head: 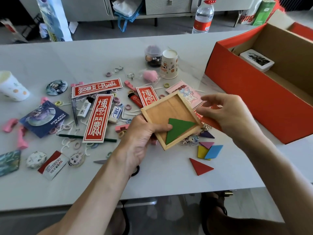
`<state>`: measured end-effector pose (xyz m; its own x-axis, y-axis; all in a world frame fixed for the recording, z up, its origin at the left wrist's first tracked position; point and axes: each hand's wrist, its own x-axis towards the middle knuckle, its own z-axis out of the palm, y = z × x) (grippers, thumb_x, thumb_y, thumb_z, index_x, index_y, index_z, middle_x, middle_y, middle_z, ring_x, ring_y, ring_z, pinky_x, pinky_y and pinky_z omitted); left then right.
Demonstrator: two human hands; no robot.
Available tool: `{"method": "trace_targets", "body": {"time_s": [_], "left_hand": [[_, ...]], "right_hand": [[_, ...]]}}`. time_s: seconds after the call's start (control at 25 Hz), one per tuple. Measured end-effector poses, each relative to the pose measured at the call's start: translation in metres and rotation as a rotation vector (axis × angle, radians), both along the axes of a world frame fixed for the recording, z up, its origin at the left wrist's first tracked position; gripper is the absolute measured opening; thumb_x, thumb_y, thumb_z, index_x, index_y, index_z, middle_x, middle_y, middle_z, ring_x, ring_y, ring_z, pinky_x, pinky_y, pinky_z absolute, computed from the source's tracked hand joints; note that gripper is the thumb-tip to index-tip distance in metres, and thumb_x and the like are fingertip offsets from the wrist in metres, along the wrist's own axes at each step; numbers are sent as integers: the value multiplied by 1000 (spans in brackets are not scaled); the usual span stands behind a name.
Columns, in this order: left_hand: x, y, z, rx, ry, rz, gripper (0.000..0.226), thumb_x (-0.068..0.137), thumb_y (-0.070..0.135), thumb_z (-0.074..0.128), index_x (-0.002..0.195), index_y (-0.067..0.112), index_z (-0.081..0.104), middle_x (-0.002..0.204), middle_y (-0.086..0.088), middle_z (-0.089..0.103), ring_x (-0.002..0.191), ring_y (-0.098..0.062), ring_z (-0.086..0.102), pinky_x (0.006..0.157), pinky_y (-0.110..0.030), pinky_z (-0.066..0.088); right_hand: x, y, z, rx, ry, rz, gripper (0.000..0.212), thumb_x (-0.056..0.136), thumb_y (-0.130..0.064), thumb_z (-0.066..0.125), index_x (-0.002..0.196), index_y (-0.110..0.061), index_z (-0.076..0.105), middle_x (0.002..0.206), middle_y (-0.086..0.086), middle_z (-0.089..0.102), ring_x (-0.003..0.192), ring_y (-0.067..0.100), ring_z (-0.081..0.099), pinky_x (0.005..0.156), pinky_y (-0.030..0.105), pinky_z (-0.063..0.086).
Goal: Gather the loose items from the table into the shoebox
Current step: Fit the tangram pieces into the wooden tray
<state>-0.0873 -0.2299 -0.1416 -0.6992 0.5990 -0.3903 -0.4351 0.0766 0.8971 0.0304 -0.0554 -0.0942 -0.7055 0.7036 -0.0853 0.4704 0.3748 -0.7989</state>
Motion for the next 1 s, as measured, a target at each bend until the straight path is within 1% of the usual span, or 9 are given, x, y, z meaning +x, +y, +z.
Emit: {"method": "trace_targets", "body": {"time_s": [0.04,0.12,0.2,0.28,0.4,0.52,0.64,0.8,1.0], "left_hand": [[0,-1,2,-10,-1,-24,31,60,-6,82,83,14,76,92,-13,77,90,-39,71,86,-60,50],[1,0,6,0,-5,-54,45,56,-7,82,97,9,73,96,-13,76,96,-37,71,95,-62,46],[0,1,5,54,-29,-36,56,53,-1,81,107,6,68,95,-11,77,85,-28,74,81,-49,58],[1,2,5,108,-68,2,47,60,7,79,106,10,68,87,-7,76,69,-18,73,51,-29,57],[8,5,3,116,-171,43,21,77,20,75,97,12,71,84,-6,75,66,-16,71,52,-28,57],[15,7,4,89,-226,45,28,78,25,74,100,7,71,88,-14,76,68,-25,73,51,-30,58],[11,5,4,100,-220,88,13,87,13,69,98,6,68,82,-10,76,63,-20,72,47,-26,56],[9,2,5,89,-153,68,8,87,4,67,93,9,65,77,-5,75,62,-16,71,46,-25,56],[15,1,6,49,-82,-115,20,87,5,69,106,8,67,91,-11,76,75,-24,74,50,-28,58]], "right_hand": [[0,1,-1,-74,-70,50,27,74,-36,81,98,-27,74,82,-16,68,69,-1,60,62,17,45],[-3,-2,-5,-194,-195,149,17,72,-36,82,81,-23,75,67,-15,68,53,-3,57,51,10,42],[-4,-6,-7,-289,-213,165,18,71,-35,82,74,-19,74,65,-7,71,51,1,59,50,13,44],[-4,-6,-7,-394,-142,102,20,72,-32,82,78,-14,75,75,3,75,62,14,67,63,26,54],[-5,-12,-10,-484,-38,30,20,75,-27,80,80,-10,73,80,12,75,66,21,68,67,30,57],[-8,-21,-14,-482,13,35,15,78,-28,78,80,-14,72,74,4,75,59,12,67,57,21,55],[-7,-21,-11,-433,100,-49,13,83,-28,73,91,-17,72,71,-2,72,54,6,65,49,18,53],[-7,-15,-7,-457,307,-74,18,87,-20,69,104,-19,73,87,5,72,67,8,66,57,21,56],[-9,-20,-8,-335,317,-66,7,83,-21,73,89,-21,77,76,-9,71,65,0,61,61,14,50]]}}
